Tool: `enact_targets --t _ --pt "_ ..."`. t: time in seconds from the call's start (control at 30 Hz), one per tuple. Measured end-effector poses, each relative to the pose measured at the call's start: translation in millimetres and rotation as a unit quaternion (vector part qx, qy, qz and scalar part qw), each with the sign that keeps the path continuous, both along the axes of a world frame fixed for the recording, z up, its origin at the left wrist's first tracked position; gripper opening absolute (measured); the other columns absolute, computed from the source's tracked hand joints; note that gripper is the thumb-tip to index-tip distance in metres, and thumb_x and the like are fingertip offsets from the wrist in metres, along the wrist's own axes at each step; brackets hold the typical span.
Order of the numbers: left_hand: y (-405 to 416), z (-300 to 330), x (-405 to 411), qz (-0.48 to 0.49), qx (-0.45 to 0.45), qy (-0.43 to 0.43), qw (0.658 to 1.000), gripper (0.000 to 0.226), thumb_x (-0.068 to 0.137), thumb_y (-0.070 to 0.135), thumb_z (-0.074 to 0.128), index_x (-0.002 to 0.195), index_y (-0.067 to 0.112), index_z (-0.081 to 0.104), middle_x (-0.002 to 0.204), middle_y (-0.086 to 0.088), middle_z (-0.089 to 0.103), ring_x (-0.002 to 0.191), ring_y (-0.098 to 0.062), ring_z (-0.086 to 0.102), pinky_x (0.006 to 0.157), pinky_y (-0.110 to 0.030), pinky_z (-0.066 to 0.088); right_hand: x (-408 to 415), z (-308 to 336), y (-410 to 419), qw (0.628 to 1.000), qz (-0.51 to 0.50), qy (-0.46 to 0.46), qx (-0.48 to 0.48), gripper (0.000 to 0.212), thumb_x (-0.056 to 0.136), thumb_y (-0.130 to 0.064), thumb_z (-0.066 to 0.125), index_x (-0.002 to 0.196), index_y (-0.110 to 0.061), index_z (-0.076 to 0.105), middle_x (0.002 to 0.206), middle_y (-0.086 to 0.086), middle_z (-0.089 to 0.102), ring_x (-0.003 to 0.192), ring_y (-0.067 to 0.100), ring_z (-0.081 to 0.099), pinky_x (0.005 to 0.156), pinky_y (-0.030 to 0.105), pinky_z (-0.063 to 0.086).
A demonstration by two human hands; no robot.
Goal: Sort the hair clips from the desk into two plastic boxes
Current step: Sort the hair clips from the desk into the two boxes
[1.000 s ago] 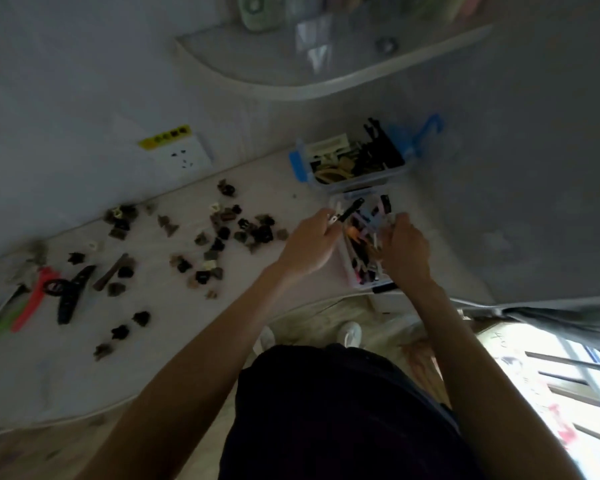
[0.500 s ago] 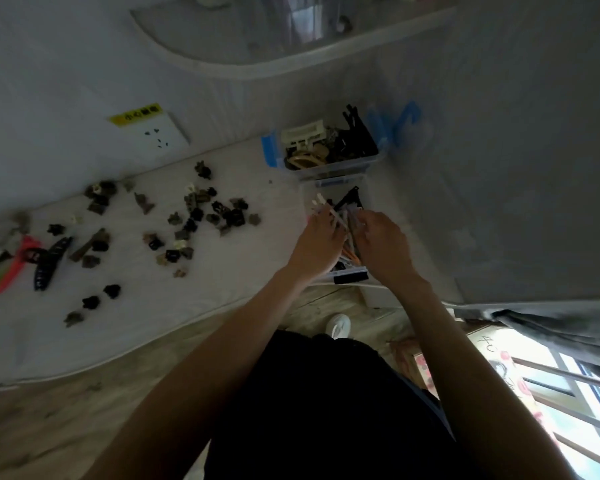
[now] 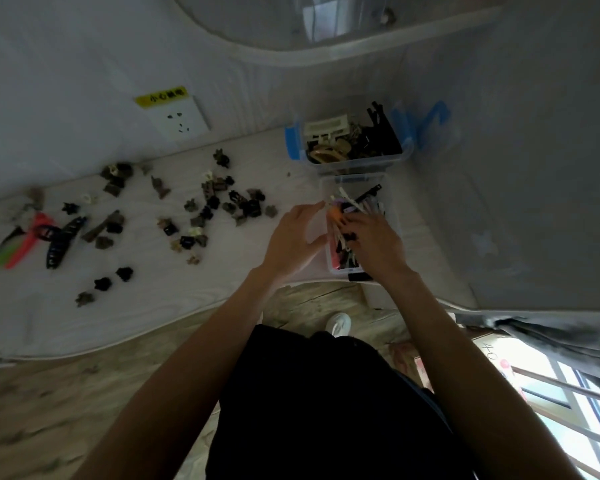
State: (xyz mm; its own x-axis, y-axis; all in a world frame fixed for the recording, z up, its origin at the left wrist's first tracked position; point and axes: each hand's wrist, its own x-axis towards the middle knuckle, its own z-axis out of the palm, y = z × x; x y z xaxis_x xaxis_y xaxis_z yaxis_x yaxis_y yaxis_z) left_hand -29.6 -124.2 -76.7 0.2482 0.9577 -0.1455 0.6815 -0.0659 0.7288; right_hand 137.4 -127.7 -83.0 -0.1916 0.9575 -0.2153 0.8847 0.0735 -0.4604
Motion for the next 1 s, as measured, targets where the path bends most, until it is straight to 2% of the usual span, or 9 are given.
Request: enact_targets --t 0.13,0.2,0.3,0.4,0.53,0.63,0.73,0.9,1.0 --pt "-3 -3 -21 0.004 0.034 -0.017 0.999 0.045 0.088 0.024 0.059 0.131 0.017 0.048 0.129 -0.005 0.051 0.114 -0.018 0.050 0.095 -0.029 0.042 -5 16 -8 0.997 0.010 -0.023 0.068 0.031 0.086 -0.007 0.052 0.113 -0.019 0.063 0.126 -0.001 0.060 0.114 0.027 0.052 0.093 0.035 0.044" --pt "-8 2 -45 0.038 0.071 -0.032 0.996 0.037 0.091 0.022 0.055 0.127 0.017 0.052 0.122 -0.002 0.056 0.108 -0.011 0.052 0.090 -0.023 0.042 -23 30 -9 0.992 -0.007 0.011 0.128 0.024 0.089 -0.019 0.046 0.103 -0.015 0.066 0.119 0.002 0.064 0.108 0.026 0.055 0.092 0.035 0.043" --pt "-19 6 -95 0.105 0.131 -0.031 0.985 0.030 0.091 0.018 0.052 0.120 0.014 0.056 0.115 -0.003 0.061 0.101 -0.010 0.057 0.085 -0.021 0.044 -67 43 -5 0.984 0.003 0.062 0.166 0.019 0.086 -0.018 0.051 0.098 -0.014 0.065 0.107 0.006 0.065 0.100 0.027 0.056 0.086 0.031 0.041" --pt "-36 0 -160 0.198 0.140 0.016 0.970 0.028 0.090 0.014 0.053 0.118 0.014 0.058 0.114 -0.004 0.063 0.102 -0.017 0.058 0.086 -0.025 0.044 -126 38 5 0.989 0.075 0.070 0.106 0.023 0.088 -0.016 0.054 0.110 -0.014 0.061 0.114 0.007 0.061 0.106 0.028 0.052 0.090 0.038 0.044" --pt "-55 -10 -242 0.313 0.111 0.088 0.939 0.031 0.087 0.012 0.057 0.118 0.014 0.058 0.119 -0.008 0.061 0.112 -0.027 0.052 0.098 -0.032 0.037 -191 9 20 0.991 0.132 0.016 -0.027 0.040 0.090 -0.025 0.053 0.129 -0.017 0.047 0.137 0.010 0.043 0.127 0.031 0.035 0.106 0.041 0.031" --pt "-69 -17 -315 0.388 0.104 0.124 0.907 0.036 0.081 0.011 0.060 0.117 0.009 0.057 0.120 -0.014 0.059 0.112 -0.034 0.050 0.097 -0.041 0.038 -250 -5 29 0.981 0.190 -0.018 -0.026 0.040 0.091 -0.025 0.051 0.130 -0.017 0.046 0.140 0.012 0.040 0.130 0.033 0.032 0.109 0.044 0.029" --pt "-77 -26 -368 0.421 0.072 0.162 0.890 0.048 0.077 0.021 0.061 0.122 0.006 0.052 0.122 -0.019 0.054 0.114 -0.037 0.047 0.097 -0.041 0.034 -292 -8 33 0.977 0.208 -0.041 -0.004 0.039 0.090 -0.021 0.050 0.128 -0.014 0.047 0.140 0.014 0.041 0.131 0.034 0.031 0.109 0.043 0.027" --pt "-64 -36 -408 0.374 0.000 0.145 0.916 0.066 0.079 0.028 0.069 0.135 0.008 0.040 0.135 -0.019 0.045 0.124 -0.037 0.039 0.104 -0.045 0.034 -365 -6 42 0.972 0.218 -0.071 0.042 0.037 0.092 -0.018 0.046 0.128 -0.012 0.047 0.137 0.012 0.045 0.124 0.032 0.037 0.102 0.039 0.031" --pt "-48 -36 -407 0.355 -0.001 0.102 0.929 0.063 0.082 0.031 0.066 0.136 0.012 0.039 0.132 -0.016 0.047 0.117 -0.033 0.049 0.094 -0.045 0.045 -398 -3 49 0.959 0.275 -0.027 0.061 0.035 0.090 -0.014 0.048 0.125 -0.011 0.050 0.130 0.012 0.051 0.119 0.031 0.043 0.099 0.039 0.035"
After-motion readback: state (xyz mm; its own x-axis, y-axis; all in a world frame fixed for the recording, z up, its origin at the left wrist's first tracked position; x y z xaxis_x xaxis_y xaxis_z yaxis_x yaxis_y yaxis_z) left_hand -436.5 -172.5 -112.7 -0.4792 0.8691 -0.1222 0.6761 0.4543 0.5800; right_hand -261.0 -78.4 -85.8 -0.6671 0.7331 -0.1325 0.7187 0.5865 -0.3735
